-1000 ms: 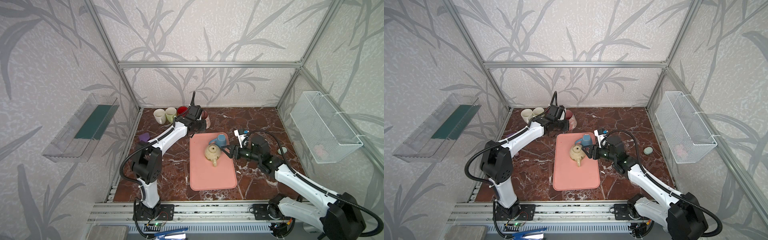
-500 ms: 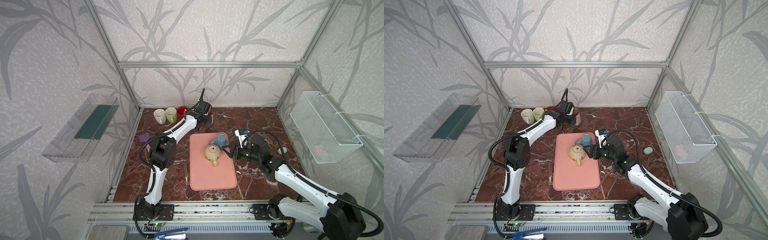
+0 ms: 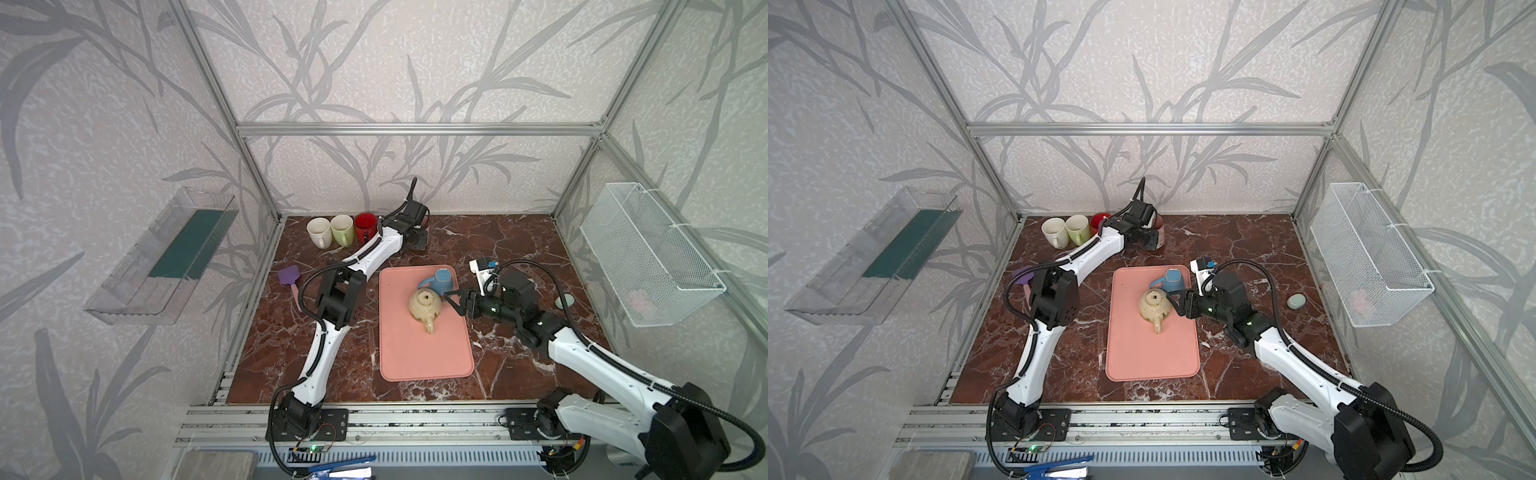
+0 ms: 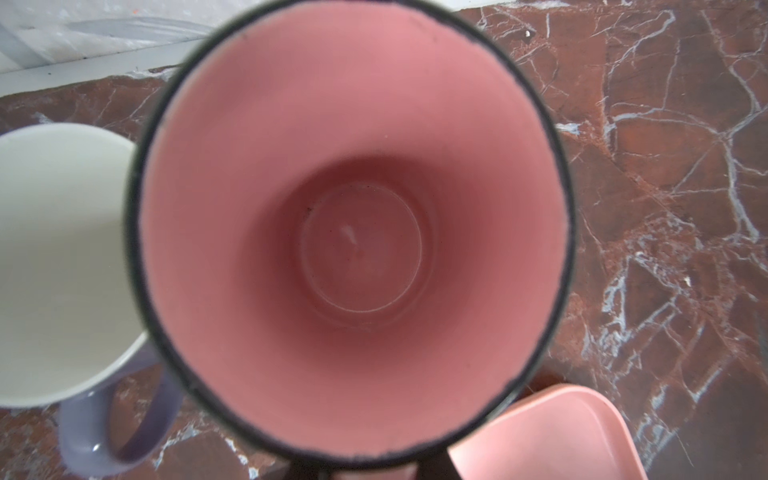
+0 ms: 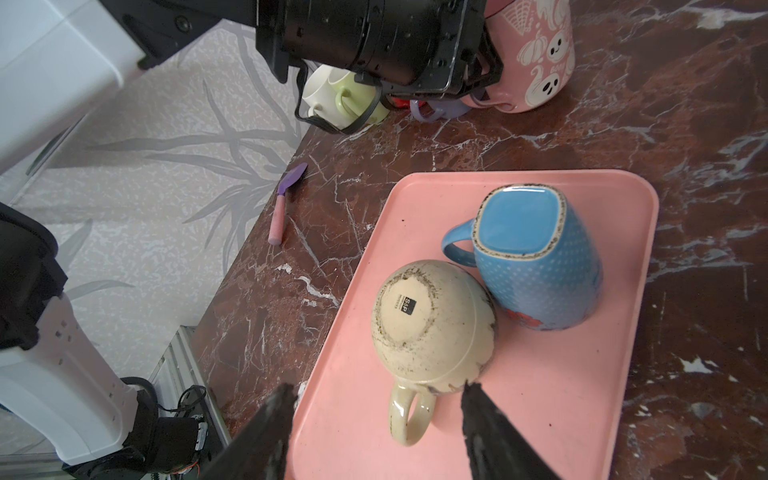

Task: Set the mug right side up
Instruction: 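Carry the upright pink mug with the left gripper beside the lavender mug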

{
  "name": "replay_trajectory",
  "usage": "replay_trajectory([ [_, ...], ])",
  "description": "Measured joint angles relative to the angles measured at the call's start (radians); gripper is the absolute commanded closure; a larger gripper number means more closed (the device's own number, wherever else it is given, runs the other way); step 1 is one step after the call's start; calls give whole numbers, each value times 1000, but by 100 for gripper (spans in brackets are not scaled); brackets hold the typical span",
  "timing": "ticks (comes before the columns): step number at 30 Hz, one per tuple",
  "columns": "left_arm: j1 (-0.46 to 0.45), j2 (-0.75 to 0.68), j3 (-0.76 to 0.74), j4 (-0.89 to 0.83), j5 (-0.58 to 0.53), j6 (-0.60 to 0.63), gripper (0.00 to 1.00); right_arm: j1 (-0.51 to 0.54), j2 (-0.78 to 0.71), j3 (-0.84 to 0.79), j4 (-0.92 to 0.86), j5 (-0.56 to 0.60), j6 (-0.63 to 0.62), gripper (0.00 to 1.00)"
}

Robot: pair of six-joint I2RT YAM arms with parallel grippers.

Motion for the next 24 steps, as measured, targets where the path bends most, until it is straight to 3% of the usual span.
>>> replay_trajectory([
  [24, 7, 80, 109, -47, -52, 9, 100, -2, 49, -10, 6, -4, 4, 36],
])
